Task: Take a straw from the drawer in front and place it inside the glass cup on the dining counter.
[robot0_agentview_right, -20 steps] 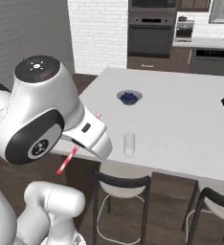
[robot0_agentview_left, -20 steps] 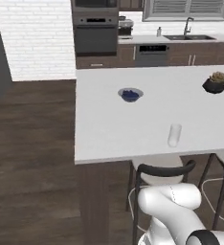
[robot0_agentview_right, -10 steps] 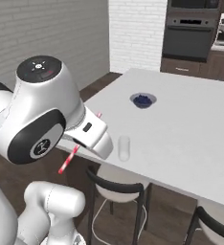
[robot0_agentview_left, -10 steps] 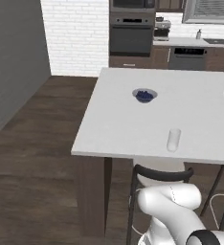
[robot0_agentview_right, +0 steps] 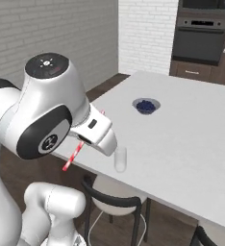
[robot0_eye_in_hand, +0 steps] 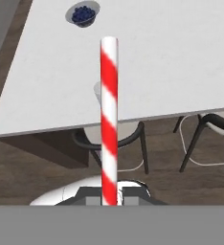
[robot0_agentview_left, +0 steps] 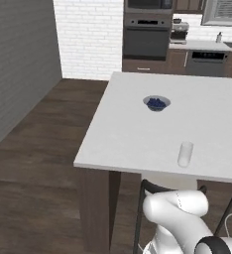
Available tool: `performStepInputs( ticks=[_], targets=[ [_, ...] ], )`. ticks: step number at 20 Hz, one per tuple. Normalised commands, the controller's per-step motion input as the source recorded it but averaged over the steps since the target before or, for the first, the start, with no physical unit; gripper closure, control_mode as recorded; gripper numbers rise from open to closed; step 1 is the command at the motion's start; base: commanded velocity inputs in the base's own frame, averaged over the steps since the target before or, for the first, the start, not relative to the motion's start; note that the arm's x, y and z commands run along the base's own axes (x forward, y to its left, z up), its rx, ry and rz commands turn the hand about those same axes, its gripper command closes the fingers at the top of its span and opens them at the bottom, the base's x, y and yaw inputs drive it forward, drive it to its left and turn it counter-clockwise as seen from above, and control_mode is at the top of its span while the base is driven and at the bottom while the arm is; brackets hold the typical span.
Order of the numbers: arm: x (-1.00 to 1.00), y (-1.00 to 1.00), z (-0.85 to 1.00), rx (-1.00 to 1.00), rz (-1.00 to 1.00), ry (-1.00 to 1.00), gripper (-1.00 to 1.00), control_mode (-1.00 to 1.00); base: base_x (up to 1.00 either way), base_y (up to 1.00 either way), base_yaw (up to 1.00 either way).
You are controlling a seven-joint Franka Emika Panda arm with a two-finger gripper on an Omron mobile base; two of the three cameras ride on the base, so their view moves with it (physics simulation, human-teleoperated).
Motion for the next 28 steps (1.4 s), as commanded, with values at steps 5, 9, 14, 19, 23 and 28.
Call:
performStepInputs(
  ticks=[5,9,14,19,23,28],
  targets=[
    [0.00,0.00,0.00,0.00,0.00,0.00,1.00,1.00,0.54,-0.24,0.03],
    [0.10,-0.15,0.00,0.00,0.11,-0.05,1.00,-1.00,0.20,-0.13,0.04],
    [0.01,-0.32,0.00,-0.02,0.52,-0.20,1.00,-1.00,0.00,0.00,0.00],
    [0.05,-0.22,0.00,-0.06,0.63,-0.21,1.00,-1.00,0.00,0.00,0.00],
    [0.23,-0.02,0.11,-0.09,0.55,-0.17,1.00,-1.00,0.00,0.00,0.00],
    [0.26,0.10,0.14,-0.09,0.47,-0.09,1.00,-1.00,0.00,0.00,0.00]
  ],
)
